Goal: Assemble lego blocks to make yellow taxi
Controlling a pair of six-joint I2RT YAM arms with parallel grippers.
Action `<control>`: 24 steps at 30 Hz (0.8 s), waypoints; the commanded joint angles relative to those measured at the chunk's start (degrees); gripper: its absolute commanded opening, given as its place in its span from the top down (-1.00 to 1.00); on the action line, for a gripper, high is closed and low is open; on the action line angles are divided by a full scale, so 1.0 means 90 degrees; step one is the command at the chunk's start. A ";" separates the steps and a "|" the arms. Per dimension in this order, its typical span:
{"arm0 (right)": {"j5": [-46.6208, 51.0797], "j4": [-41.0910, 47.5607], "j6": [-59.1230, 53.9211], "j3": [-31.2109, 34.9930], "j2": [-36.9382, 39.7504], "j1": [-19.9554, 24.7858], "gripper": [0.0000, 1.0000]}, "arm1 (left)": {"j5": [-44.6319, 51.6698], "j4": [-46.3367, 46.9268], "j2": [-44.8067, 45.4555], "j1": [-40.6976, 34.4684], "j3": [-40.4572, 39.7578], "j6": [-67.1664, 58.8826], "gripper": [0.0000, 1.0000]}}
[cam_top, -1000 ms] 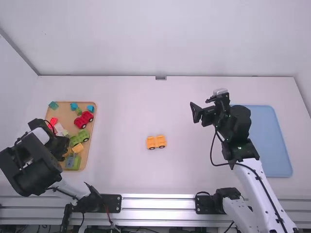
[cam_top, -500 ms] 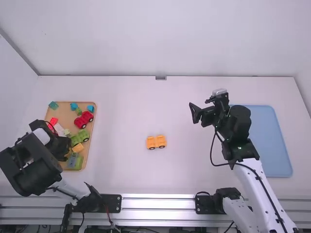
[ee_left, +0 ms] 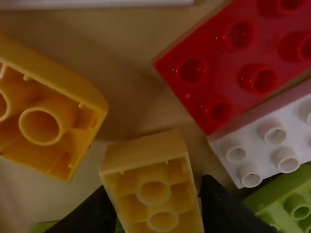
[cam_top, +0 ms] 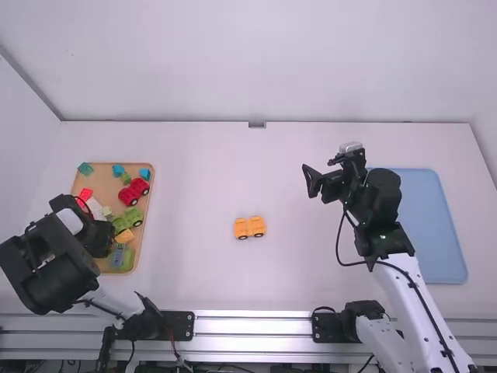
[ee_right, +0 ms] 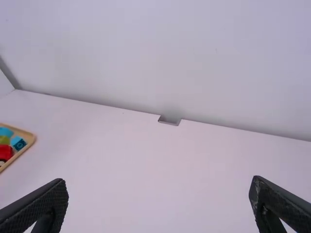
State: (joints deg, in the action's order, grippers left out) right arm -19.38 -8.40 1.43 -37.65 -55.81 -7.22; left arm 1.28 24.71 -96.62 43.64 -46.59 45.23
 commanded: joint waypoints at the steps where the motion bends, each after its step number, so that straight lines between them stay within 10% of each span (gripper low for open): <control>1: -0.0109 -0.0002 0.0032 -0.0238 -0.0002 -0.0036 -0.96 | 0.0114 -0.0015 -0.0053 -0.0063 0.0136 0.0044 0.14; 8: -0.0231 -0.0019 0.0032 -0.0238 -0.0002 -0.0036 -0.96 | 0.0090 0.0022 -0.0053 -0.0063 0.0138 0.0180 0.26; 15: -0.0231 -0.0017 0.0034 -0.0238 -0.0002 -0.0036 -0.96 | 0.0073 0.0027 -0.0053 -0.0066 0.0138 0.0182 -0.05; 24: -0.0233 -0.0017 0.0032 -0.0238 -0.0002 -0.0039 -0.96 | 0.0092 0.0029 -0.0053 -0.0066 0.0138 0.0185 0.33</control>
State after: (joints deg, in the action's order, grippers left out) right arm -20.86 -8.40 1.54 -37.65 -55.81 -7.25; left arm 1.52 24.75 -96.62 43.53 -46.59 46.72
